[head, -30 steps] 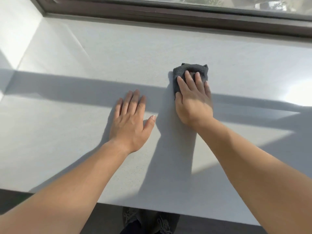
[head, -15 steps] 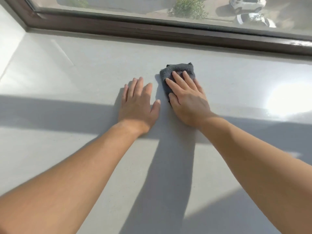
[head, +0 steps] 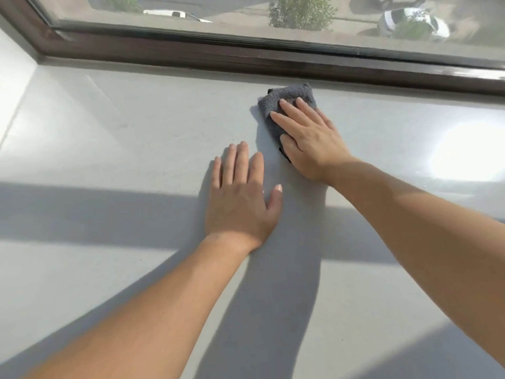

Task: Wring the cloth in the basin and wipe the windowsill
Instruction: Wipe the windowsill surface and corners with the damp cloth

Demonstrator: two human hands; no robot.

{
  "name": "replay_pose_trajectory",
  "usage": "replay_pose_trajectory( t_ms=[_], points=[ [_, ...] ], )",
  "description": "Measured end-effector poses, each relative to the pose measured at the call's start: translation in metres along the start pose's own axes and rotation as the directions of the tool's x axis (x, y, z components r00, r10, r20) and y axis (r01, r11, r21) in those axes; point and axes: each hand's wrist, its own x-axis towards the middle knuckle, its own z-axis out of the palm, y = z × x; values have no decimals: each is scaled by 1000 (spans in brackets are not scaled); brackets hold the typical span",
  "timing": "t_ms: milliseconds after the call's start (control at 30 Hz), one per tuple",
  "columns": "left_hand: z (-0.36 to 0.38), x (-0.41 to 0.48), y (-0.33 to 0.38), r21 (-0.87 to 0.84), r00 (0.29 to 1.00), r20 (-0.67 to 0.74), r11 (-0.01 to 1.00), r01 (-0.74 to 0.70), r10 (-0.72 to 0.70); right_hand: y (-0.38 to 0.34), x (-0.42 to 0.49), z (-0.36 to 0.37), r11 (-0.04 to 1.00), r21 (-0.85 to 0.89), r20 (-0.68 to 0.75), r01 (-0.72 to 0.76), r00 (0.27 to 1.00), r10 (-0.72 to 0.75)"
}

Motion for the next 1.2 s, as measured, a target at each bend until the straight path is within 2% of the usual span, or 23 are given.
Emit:
replay_pose_trajectory(
  t_ms=[33,100,167,200,233,267,333,400,467,533,633,700,767,867,933,1000,1100,1133,1200],
  points=[
    [0,0,0,-5,1000,5,1000,1,-1,14,0,-3,1000,0,-10,-8,1000,8],
    [0,-1,2,1,1000,14,1000,0,0,46,0,-10,984,39,-54,-175,983,177],
    [0,0,4,16,1000,18,1000,4,-4,59,4,-13,907,89,-94,-412,903,420],
    [1,-1,5,20,1000,19,1000,6,-6,52,9,-10,879,83,-111,-470,872,476],
    [1,-1,6,23,1000,23,1000,4,-5,40,13,-6,880,73,-121,-470,871,476],
    [1,-1,6,27,1000,27,1000,2,-3,26,15,-3,909,62,-121,-412,901,416],
    [1,-1,7,38,999,33,999,1,-2,5,15,2,981,26,-92,-194,976,196],
    [1,-2,6,33,999,38,999,1,-2,7,10,1,998,5,-49,-64,997,65],
    [2,-2,6,32,999,40,999,-1,0,30,5,-6,994,9,-53,-105,993,105],
    [1,-2,7,38,999,45,999,-2,0,61,-5,-13,967,33,-81,-253,964,255],
    [3,-6,8,53,999,46,999,-5,3,99,-21,-23,873,84,-97,-481,867,488],
    [3,-7,9,57,999,42,998,-4,1,99,-22,-21,825,97,-114,-556,818,564],
    [5,-7,10,62,999,35,998,-2,0,82,-21,-16,845,97,-125,-525,836,534],
    [7,-11,12,80,999,38,997,6,-9,68,-37,-6,963,44,-83,-267,959,269],
    [8,-10,13,94,999,44,996,13,-17,86,-47,-10,982,35,-58,-184,981,186],
    [8,-9,16,123,997,68,992,35,-44,114,-50,-17,956,67,-79,-286,953,291],
    [5,-16,31,122,992,85,989,83,-93,131,-52,-22,857,113,-118,-503,849,515],
    [6,-22,39,102,993,89,992,69,-78,124,-52,-21,850,109,-128,-516,840,527],
    [9,-39,60,50,995,90,998,26,-30,100,-60,-14,891,97,-124,-444,883,453]
  ],
)
